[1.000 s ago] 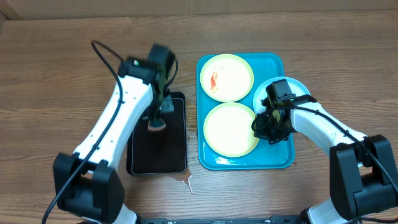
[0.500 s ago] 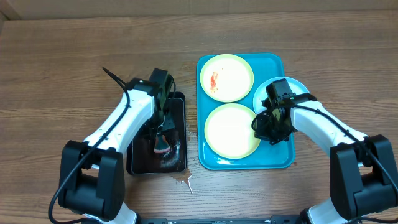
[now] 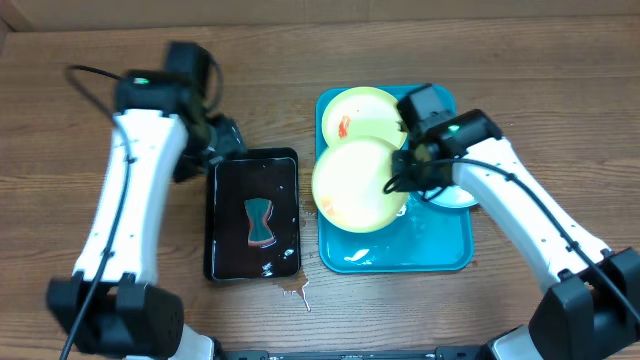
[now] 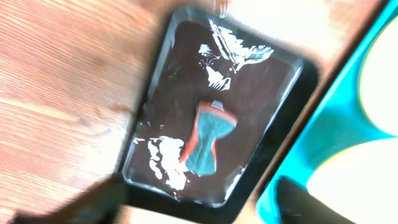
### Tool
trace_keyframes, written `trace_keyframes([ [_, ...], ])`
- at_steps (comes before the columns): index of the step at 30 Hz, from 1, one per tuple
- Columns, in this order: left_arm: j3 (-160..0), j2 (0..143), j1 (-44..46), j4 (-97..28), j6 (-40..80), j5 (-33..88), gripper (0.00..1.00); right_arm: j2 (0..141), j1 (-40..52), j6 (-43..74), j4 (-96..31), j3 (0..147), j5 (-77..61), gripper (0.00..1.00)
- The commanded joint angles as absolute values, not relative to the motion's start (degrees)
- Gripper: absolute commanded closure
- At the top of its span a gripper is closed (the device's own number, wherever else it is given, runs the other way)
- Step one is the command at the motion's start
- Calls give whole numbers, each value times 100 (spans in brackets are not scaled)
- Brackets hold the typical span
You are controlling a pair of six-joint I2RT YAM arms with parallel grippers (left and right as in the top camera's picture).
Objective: Clean dirty plates on tray and stack at the side
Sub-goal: 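Grasp the cleaned yellow plate with the right gripper and lift it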
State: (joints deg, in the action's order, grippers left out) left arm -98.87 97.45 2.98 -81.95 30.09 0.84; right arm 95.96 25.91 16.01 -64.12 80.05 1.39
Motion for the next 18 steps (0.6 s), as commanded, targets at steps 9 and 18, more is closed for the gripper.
trace_keyframes([
  [9, -10667, 8868, -744, -8624, 2825, 106, 0, 9437, 4676, 1450, -5041, 8466, 2307, 96],
  [18, -10665, 8923, -749, -8715, 2827, 108, 0, 9548, 5666, 1452, -4584, 8460, 4080, 96],
])
